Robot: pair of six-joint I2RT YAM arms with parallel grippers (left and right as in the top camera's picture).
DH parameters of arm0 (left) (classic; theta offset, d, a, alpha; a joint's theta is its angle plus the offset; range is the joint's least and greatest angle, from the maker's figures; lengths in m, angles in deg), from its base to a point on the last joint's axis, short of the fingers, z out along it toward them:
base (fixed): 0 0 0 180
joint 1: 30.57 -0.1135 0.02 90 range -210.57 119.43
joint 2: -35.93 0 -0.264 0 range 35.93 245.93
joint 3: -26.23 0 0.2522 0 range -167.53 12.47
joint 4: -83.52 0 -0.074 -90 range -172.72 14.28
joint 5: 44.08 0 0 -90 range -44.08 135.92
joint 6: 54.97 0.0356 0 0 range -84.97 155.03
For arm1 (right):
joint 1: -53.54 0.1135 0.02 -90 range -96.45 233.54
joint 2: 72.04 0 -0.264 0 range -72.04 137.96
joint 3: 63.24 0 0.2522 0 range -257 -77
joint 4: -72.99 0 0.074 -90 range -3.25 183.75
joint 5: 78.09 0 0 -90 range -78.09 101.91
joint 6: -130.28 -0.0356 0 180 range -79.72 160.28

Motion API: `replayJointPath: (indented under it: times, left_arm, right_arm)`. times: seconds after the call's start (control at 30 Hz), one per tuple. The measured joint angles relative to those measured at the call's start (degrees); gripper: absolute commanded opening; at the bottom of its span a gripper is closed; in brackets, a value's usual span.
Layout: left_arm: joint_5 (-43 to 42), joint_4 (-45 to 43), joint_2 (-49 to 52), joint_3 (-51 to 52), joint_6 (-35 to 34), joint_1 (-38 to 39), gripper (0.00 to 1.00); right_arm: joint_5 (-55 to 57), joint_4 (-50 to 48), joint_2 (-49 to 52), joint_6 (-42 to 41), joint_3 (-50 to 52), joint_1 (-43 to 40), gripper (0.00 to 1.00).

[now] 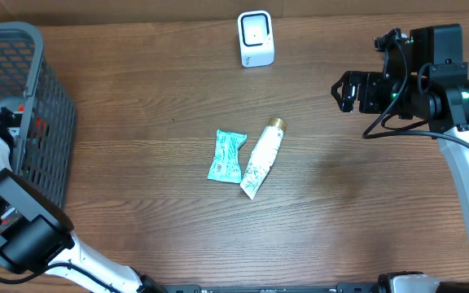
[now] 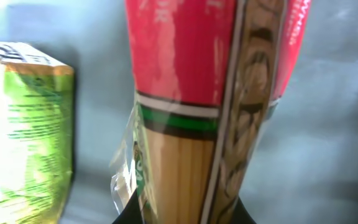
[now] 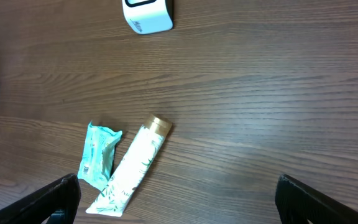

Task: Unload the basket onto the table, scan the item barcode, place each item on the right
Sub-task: 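Grasp the San Remo spaghetti pack in the basket with left gripper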

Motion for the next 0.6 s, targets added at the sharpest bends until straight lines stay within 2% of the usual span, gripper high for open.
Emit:
replayJointPath:
  times: [0.27, 0.47, 0.6]
  left_arm:
    - [-1.2, 15.0, 4.3, -15.3, -9.7, 0.0, 0.04]
    - [-1.6, 23.4, 4.8, -38.1, -16.2, 0.0, 0.04]
    - [-7.3, 27.4, 4.4, -53.4, -20.3, -0.2, 0.04]
  right_arm:
    - [0.0, -0.1, 0.0, 0.0, 0.0, 0.0, 1.00]
    - [0.0, -0.1, 0.0, 0.0, 0.0, 0.0, 1.00]
    - [0.0, -0.2, 0.0, 0.0, 0.0, 0.0, 1.00]
